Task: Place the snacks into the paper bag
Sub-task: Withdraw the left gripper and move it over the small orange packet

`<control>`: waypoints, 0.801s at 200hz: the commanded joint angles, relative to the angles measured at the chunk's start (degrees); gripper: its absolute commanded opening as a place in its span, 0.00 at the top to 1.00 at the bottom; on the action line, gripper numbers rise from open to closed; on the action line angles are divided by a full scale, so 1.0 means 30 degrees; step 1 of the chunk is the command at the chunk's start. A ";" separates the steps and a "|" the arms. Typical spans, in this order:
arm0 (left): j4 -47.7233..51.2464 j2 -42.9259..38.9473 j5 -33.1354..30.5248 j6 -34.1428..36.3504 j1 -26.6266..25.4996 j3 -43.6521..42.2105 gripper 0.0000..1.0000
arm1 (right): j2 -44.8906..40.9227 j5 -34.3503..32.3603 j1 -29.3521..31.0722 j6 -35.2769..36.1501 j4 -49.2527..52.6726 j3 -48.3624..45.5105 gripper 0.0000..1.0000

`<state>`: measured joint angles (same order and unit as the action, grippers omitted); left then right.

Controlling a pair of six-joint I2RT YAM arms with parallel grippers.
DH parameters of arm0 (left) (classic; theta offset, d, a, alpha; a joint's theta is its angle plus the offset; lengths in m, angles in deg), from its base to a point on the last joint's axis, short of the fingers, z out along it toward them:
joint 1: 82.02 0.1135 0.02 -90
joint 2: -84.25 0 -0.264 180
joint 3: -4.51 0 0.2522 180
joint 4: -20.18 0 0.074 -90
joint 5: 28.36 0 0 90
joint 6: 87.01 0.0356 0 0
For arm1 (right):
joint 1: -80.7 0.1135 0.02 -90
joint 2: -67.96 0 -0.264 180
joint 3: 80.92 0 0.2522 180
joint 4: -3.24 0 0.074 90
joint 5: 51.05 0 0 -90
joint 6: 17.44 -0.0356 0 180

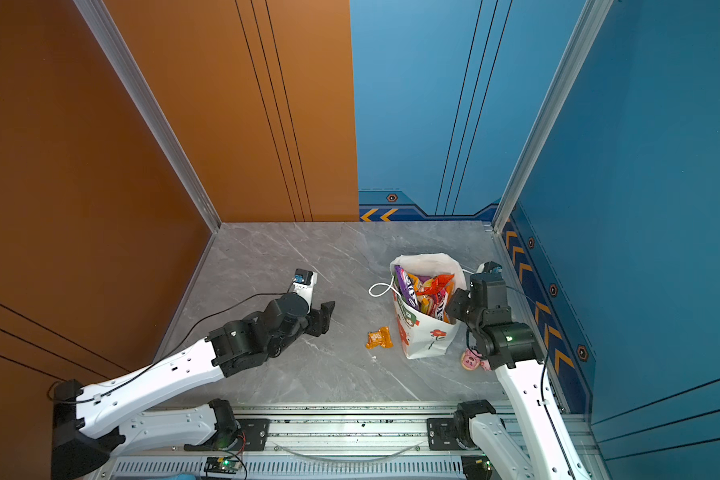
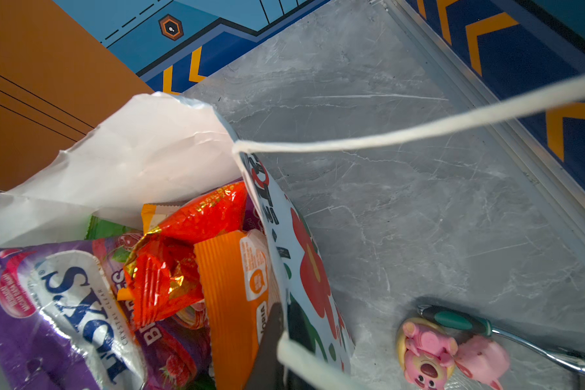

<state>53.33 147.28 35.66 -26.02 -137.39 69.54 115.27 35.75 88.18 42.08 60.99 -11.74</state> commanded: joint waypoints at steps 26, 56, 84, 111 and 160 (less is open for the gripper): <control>-0.3797 0.2440 0.5800 -0.1818 0.1423 -0.1990 0.25 | -0.0030 0.0087 0.0023 -0.0268 0.0776 -0.0100 0.95; -0.5682 0.5857 0.8921 -0.0578 0.1749 -0.1547 0.22 | -0.0254 0.0170 0.0039 -0.0387 0.0718 -0.0250 0.95; -0.5336 0.8745 0.9779 0.0559 0.1514 -0.0006 0.21 | -0.0497 0.0123 0.0024 -0.0360 0.0831 -0.0366 0.94; -0.4549 1.0476 0.9220 0.1540 0.1054 0.1286 0.21 | -0.0623 0.0043 -0.0034 -0.0275 0.0835 -0.0484 0.94; -0.3015 1.2732 0.9135 0.2550 0.0316 0.3856 0.20 | -0.0477 0.0102 -0.0119 -0.0266 0.0685 -0.0484 0.94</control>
<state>41.14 182.71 61.95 -21.30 -135.84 77.32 114.18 35.92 88.18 41.66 60.99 -12.28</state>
